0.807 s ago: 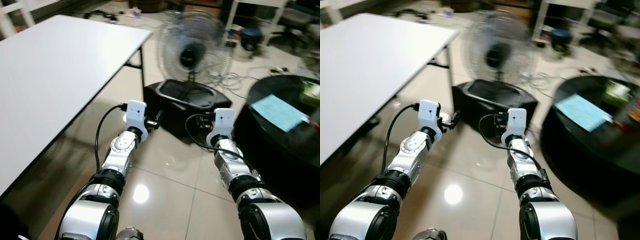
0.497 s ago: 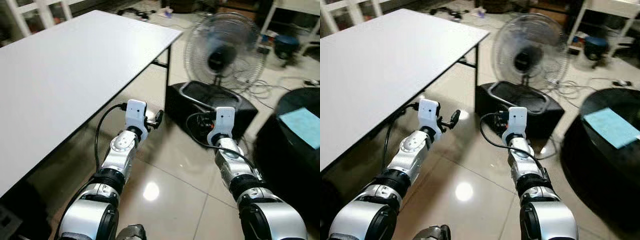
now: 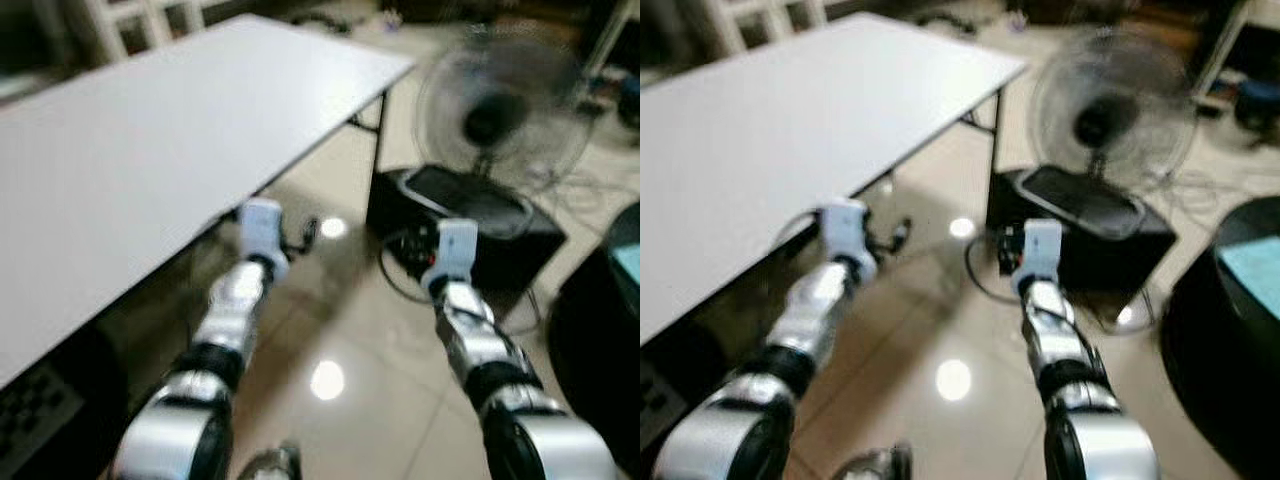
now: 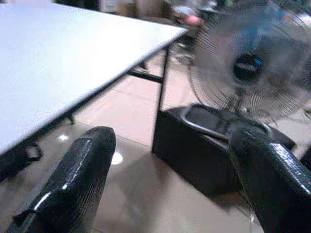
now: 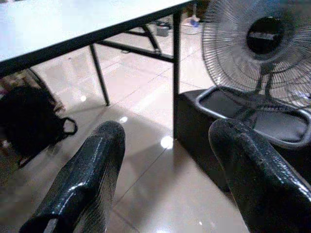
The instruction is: Setting the table
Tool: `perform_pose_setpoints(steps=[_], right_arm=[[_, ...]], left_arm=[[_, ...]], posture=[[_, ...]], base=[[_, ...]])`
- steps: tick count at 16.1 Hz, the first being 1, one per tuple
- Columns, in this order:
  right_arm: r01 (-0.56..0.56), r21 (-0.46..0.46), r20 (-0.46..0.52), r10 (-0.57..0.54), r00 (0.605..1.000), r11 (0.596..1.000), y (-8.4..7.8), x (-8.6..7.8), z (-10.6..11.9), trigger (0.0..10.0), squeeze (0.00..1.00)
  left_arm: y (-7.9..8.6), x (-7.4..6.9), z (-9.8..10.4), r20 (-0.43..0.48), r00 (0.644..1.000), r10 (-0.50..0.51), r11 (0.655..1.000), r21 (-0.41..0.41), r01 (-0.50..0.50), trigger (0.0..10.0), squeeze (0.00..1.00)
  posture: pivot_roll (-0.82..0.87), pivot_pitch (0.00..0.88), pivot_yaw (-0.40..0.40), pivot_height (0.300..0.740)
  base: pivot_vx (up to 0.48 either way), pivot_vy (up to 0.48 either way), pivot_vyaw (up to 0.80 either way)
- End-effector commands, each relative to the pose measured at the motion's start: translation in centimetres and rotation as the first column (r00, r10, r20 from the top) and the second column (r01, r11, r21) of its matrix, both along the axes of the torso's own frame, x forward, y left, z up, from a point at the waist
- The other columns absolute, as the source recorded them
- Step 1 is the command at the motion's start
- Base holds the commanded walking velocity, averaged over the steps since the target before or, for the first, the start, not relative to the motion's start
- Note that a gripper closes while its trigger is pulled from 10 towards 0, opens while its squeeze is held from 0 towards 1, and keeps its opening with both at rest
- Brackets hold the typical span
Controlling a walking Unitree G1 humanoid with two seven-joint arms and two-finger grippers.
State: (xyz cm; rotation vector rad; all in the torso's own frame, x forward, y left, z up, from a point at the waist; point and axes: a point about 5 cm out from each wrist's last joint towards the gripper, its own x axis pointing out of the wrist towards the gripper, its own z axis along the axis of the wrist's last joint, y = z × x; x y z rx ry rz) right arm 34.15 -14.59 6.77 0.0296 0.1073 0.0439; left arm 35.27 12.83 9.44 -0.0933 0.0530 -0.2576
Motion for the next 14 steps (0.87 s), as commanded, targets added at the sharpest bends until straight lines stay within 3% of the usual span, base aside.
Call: perform_pose_setpoints(steps=[1, 2, 4, 7, 8, 10, 12, 14], right_arm=[[0.008, -0.008, 0.056, -0.008, 0.998, 1.0, -0.3, 0.2, 0.8, 10.0, 0.0], [0.017, -0.003, 0.064, -0.017, 0.998, 1.0, -1.0, -0.7, 0.2, 10.0, 0.0], [-0.002, -0.028, 0.063, 0.004, 0.998, 1.0, -1.2, -1.9, -0.8, 10.0, 0.0], [-0.039, -0.069, 0.026, 0.041, 0.999, 0.997, -1.9, -4.5, -2.9, 10.0, 0.0], [-0.036, -0.071, 0.017, 0.037, 0.999, 0.997, -2.2, -5.0, -3.3, 10.0, 0.0], [-0.036, -0.06, -0.009, 0.036, 0.999, 0.998, -2.7, -6.6, -4.3, 10.0, 0.0], [-0.028, -0.048, -0.02, 0.027, 0.999, 0.998, -2.4, -6.8, -4.5, 10.0, 0.0], [-0.025, -0.042, -0.025, 0.024, 0.999, 0.999, -2.1, -6.6, -4.4, 10.0, 0.0]], left_arm=[[1.3, -0.1, 0.1, 0.009, 0.999, 0.032, 0.999, -0.025, -0.032, 10.0, 0.0], [4.2, -0.9, -0.4, 0.009, 0.994, 0.105, 0.993, -0.06, -0.104, 10.0, 0.0], [6.2, -1.8, -0.7, 0.022, 0.992, 0.128, 0.99, -0.056, -0.127, 10.0, 0.0], [9.7, -4.5, -2.0, -0.007, 0.985, 0.17, 0.984, -0.045, -0.171, 10.0, 0.0], [10.2, -5.0, -2.3, -0.014, 0.983, 0.183, 0.982, -0.046, -0.183, 10.0, 0.0], [11.0, -7.5, -3.7, -0.045, 0.978, 0.202, 0.978, -0.052, -0.204, 10.0, 0.0], [10.5, -8.5, -4.4, -0.057, 0.978, 0.2, 0.973, -0.102, -0.205, 10.0, 0.0], [9.8, -9.1, -4.8, -0.061, 0.985, 0.162, 0.982, -0.089, -0.167, 10.0, 0.0]], posture=[[-0.02, 0.0, 0.013, 0.74], [-0.01, 0.0, 0.012, 0.74], [0.0, 0.0, 0.014, 0.74], [0.01, 0.0, 0.019, 0.74], [0.01, 0.0, 0.019, 0.74], [0.01, 0.0, 0.014, 0.74], [0.01, 0.0, 0.007, 0.74], [0.01, 0.0, 0.009, 0.74]], base=[[0.0, 0.0, 0.68], [0.0, 0.0, 0.68], [0.0, 0.0, 0.68], [0.0, 0.0, 0.68], [0.0, 0.0, 0.68], [0.0, 0.0, 0.67], [0.0, 0.0, 0.67], [0.0, 0.0, 0.66]])
